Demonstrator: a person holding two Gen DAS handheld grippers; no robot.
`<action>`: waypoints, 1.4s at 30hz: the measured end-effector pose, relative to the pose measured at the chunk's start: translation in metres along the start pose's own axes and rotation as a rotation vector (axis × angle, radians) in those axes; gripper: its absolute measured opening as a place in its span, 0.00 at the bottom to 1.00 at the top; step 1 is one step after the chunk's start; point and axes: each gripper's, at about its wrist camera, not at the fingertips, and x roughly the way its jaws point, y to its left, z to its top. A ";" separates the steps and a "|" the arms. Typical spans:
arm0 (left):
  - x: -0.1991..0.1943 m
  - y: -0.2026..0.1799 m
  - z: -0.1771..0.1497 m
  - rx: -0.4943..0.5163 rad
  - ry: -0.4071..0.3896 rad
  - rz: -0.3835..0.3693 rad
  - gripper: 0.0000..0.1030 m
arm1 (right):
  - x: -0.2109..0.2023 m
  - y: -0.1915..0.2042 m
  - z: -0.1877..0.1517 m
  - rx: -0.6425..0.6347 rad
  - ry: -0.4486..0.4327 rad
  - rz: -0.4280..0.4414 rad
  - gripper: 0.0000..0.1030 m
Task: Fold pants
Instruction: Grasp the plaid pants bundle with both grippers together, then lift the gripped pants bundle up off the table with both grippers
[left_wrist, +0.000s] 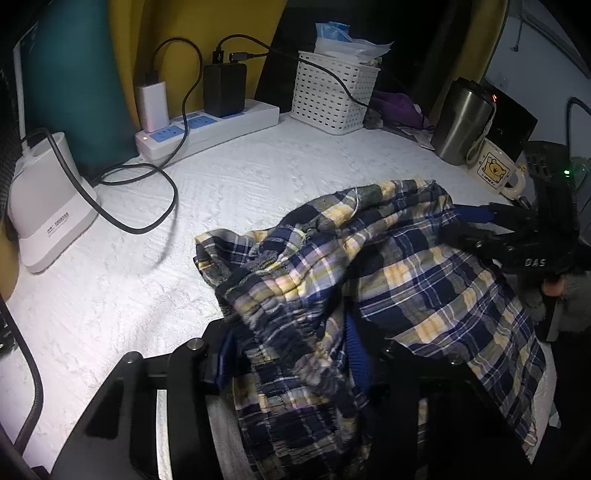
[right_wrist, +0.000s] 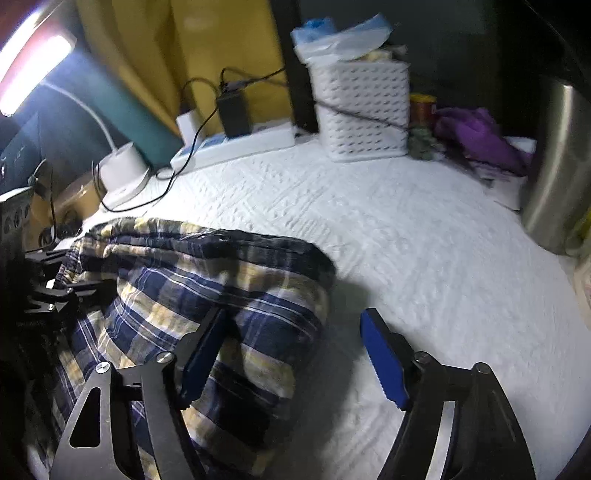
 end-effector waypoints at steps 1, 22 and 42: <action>0.000 -0.001 0.000 0.003 0.001 0.001 0.47 | 0.002 0.001 0.002 0.004 0.007 0.018 0.73; -0.010 -0.020 -0.001 0.055 -0.076 0.014 0.35 | 0.006 0.019 0.005 -0.033 -0.010 0.174 0.29; -0.064 -0.047 -0.004 0.023 -0.156 0.030 0.35 | -0.054 0.036 -0.004 -0.055 -0.110 0.175 0.25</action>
